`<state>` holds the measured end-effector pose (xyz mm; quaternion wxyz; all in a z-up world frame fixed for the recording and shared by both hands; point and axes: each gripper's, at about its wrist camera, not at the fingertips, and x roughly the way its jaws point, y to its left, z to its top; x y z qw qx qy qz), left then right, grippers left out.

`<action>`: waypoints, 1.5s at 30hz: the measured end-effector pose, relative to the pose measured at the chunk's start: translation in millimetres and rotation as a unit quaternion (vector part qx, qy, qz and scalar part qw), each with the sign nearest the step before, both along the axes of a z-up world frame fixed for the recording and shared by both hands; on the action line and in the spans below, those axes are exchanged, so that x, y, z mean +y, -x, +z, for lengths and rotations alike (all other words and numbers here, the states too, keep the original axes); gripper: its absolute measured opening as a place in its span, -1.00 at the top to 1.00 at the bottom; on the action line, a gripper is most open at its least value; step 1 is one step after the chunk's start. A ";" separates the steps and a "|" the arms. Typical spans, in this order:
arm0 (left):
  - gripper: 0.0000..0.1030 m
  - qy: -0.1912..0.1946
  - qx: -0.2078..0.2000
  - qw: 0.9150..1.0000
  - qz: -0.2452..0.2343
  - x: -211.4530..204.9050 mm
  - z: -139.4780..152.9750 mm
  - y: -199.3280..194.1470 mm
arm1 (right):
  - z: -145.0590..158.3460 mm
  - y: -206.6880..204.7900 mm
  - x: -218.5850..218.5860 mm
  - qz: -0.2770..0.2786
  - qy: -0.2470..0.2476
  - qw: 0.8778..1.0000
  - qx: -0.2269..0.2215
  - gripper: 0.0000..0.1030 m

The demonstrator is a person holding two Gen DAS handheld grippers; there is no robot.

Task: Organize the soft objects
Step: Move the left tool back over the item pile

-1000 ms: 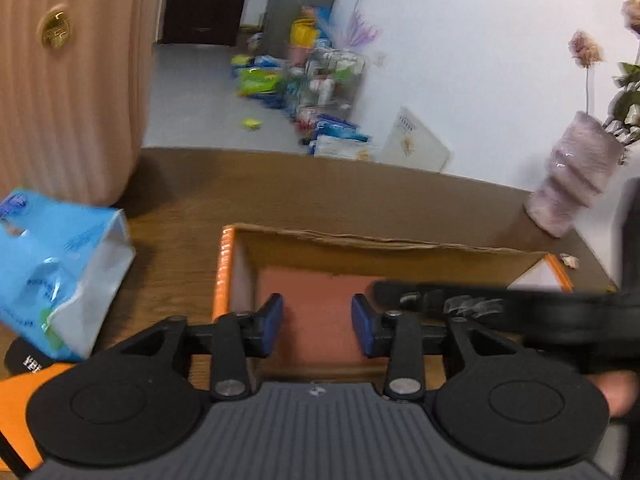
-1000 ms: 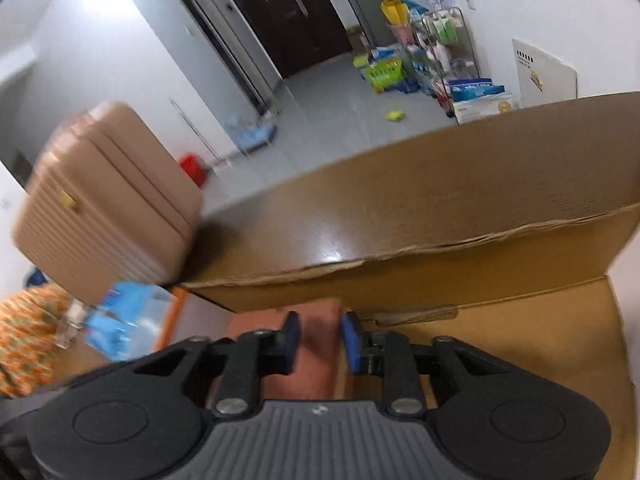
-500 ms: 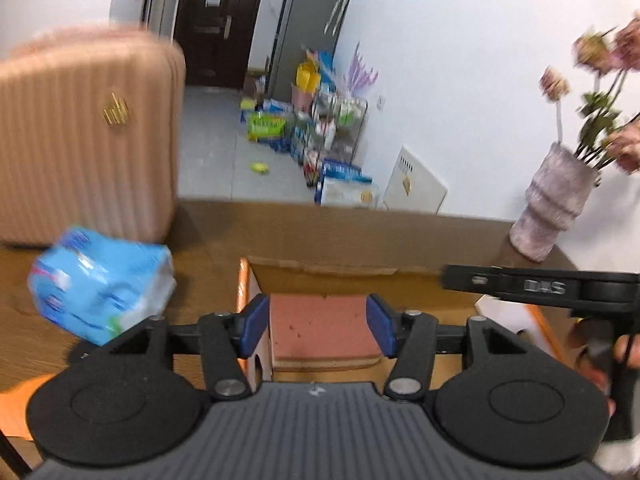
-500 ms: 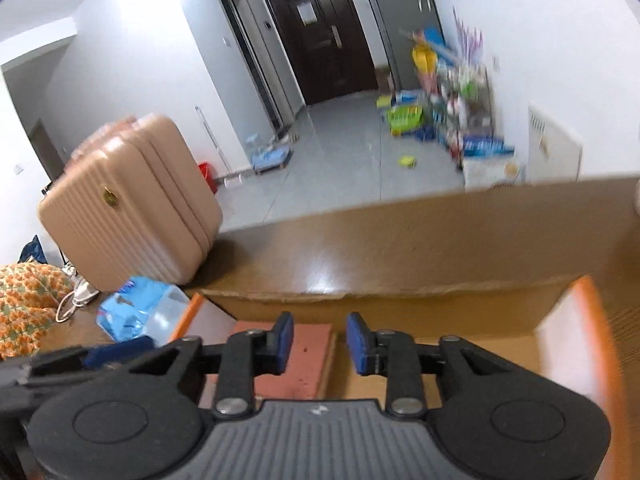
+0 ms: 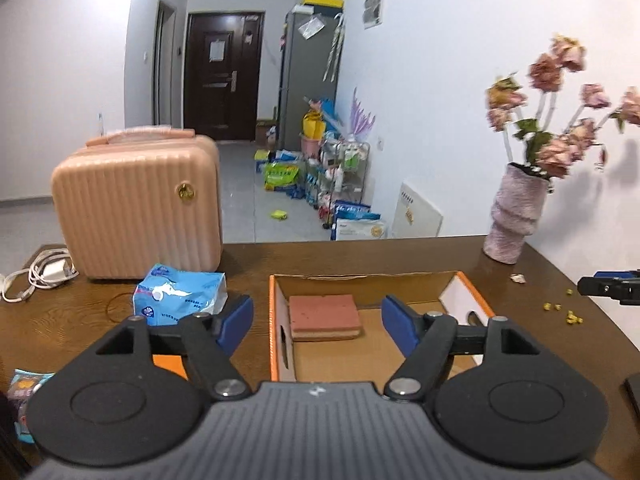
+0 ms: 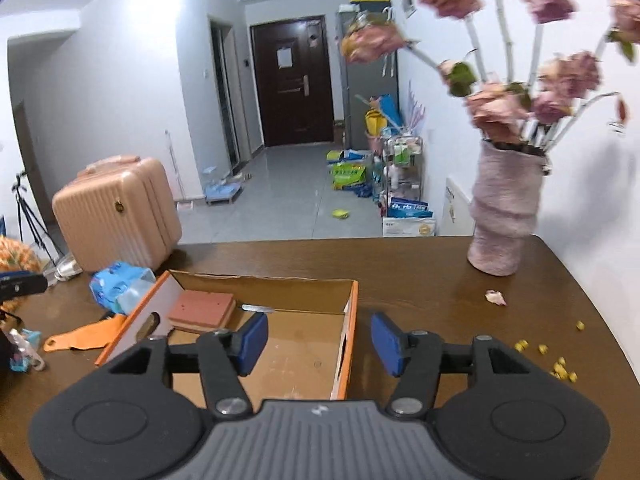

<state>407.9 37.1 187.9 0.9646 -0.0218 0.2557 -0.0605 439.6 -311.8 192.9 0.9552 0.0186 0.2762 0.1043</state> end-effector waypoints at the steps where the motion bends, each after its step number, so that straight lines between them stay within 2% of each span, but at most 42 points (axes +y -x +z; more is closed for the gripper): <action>1: -0.49 -0.002 -0.006 1.000 -0.001 -2.9 2.5 10.4 | 1.5 10.2 0.7 0.000 0.001 1.000 -0.008 -0.13; 7: -0.51 -0.008 -0.027 1.000 -0.007 -9.1 4.2 82.2 | 5.8 83.9 -1.1 0.012 -0.004 0.999 -0.049 -0.20; 13: -0.55 -0.003 -0.089 0.996 -0.021 -9.5 -17.6 184.8 | -15.4 174.0 5.0 0.050 -0.019 0.994 -0.095 -0.25; 16: -0.61 0.014 -0.113 0.993 -0.023 -6.3 -37.3 235.2 | -35.5 225.4 9.0 0.059 -0.038 0.991 -0.116 -0.33; 19: -0.63 0.020 -0.132 0.991 -0.005 -3.5 -67.0 284.8 | -61.2 278.7 15.8 0.070 -0.039 0.987 -0.141 -0.40; 23: -0.73 0.048 -0.119 0.992 0.002 -1.4 -109.6 337.8 | -110.5 349.8 24.0 0.047 -0.048 0.983 -0.172 -0.58; 26: -0.73 0.026 -0.081 0.996 -0.008 -6.4 -123.2 338.8 | -136.3 367.1 36.2 0.057 -0.023 0.987 -0.150 -0.58; 28: -0.73 0.012 -0.085 0.996 -0.005 -8.1 -123.7 335.3 | -142.3 366.6 42.1 0.061 -0.015 0.988 -0.139 -0.58; 32: -0.73 0.031 -0.087 0.996 -0.005 -7.9 -128.8 333.1 | -145.9 363.7 48.8 0.042 -0.010 0.990 -0.135 -0.58; 39: -0.73 0.036 -0.054 0.998 -0.015 -13.6 -150.5 310.3 | -157.9 347.3 53.9 0.042 -0.019 0.991 -0.122 -0.55; 41: -0.72 0.037 -0.044 0.998 -0.014 -16.5 -156.9 296.5 | -165.4 334.1 58.2 0.041 -0.021 0.993 -0.111 -0.47; 45: -0.51 0.058 -0.005 0.998 -0.023 -20.4 -171.0 263.0 | -177.9 304.2 65.1 0.043 -0.029 0.995 -0.082 -0.27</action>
